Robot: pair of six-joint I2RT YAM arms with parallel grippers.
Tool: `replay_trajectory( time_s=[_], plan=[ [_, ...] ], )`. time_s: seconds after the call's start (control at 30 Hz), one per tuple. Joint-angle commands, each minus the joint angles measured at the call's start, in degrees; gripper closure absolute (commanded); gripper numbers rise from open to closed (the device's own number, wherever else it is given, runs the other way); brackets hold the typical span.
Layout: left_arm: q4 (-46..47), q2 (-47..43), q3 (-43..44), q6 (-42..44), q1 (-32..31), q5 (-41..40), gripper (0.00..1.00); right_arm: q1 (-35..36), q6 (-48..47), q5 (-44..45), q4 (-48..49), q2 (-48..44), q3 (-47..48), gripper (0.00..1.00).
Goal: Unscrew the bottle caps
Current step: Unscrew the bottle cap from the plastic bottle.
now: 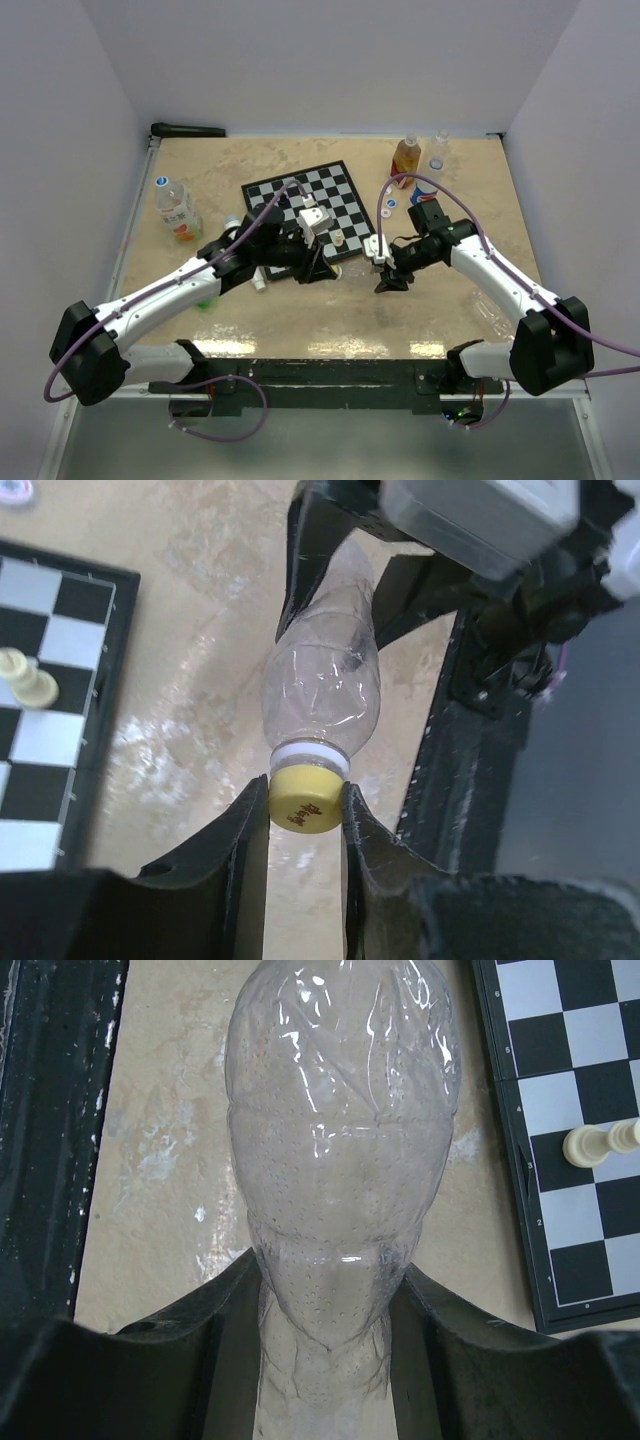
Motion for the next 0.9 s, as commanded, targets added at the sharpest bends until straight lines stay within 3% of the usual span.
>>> replay_trajectory(
  time_s=[0.0,0.2,0.4,0.53,0.63,0.77,0.87],
  plan=[
    [-1.2,-0.9,2.6,-29.4,0.6,-6.3,1.0,0.1,0.4,-0.1,-0.1,-0.1,0.5,0.99],
    [-3.1,-2.6,3.5,-32.8,0.7,-13.7,1.0,0.1,0.6,0.0,0.0,-1.1,0.3,0.99],
    [-2.2,-2.5,3.2,-34.4,0.8,-14.1,1.0,0.1,0.5,0.0,-0.1,-1.4,0.2,0.99],
    [-2.8,-3.6,2.7,-32.0,0.8,-16.9,0.55,0.1,0.5,0.0,-0.1,-1.3,0.3,0.99],
    [-3.9,-5.2,2.9,-28.2,0.8,-20.2,0.32,0.1,0.4,0.0,-0.1,-1.2,0.3,0.99],
    [-5.0,-8.6,3.9,-19.2,0.8,-21.5,0.15,0.1,0.5,0.2,-0.1,-1.0,0.3,0.99],
    [-3.4,-12.2,2.8,-9.6,0.8,-20.0,0.11,0.1,0.5,0.3,0.0,-1.0,0.3,0.99]
  ],
)
